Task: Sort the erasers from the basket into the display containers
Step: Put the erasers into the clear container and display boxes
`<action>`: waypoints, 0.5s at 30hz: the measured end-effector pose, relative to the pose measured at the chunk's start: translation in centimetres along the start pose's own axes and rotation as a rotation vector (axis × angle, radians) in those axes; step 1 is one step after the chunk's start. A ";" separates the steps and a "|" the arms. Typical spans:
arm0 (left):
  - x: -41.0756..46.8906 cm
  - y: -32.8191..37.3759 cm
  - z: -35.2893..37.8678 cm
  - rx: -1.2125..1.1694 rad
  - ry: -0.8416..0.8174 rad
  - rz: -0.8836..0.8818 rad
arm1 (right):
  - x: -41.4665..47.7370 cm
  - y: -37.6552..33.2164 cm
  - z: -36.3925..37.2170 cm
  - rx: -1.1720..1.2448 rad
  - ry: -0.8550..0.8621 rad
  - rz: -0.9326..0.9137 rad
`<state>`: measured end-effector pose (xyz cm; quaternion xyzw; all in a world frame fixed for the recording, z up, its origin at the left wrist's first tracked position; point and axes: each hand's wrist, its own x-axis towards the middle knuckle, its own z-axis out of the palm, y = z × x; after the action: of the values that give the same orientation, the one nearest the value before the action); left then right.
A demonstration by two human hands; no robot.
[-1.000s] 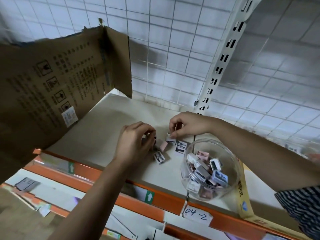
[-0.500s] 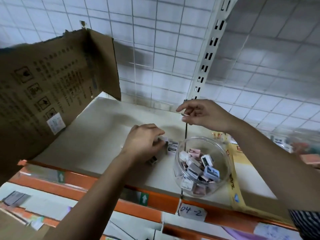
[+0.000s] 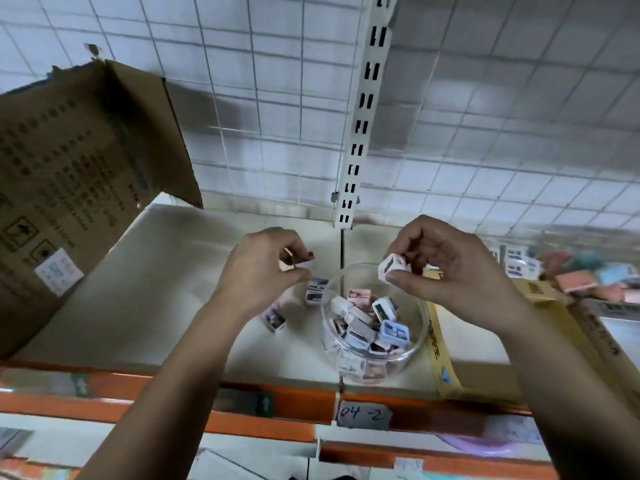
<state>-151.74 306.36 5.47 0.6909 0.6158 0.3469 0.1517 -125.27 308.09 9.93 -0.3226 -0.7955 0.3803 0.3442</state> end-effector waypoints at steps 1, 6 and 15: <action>0.0 0.5 -0.3 -0.029 0.018 0.012 | -0.5 0.2 0.3 -0.003 0.014 -0.015; -0.1 3.2 -1.4 -0.153 0.080 0.071 | -2.1 0.5 1.5 -0.149 0.042 -0.141; -0.8 6.3 -0.3 -0.197 -0.174 0.309 | -6.0 2.8 0.4 -0.211 0.342 0.060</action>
<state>-147.17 304.34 9.47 0.7864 0.4502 0.3636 0.2162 -121.53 304.71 5.59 -0.4403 -0.7511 0.2446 0.4269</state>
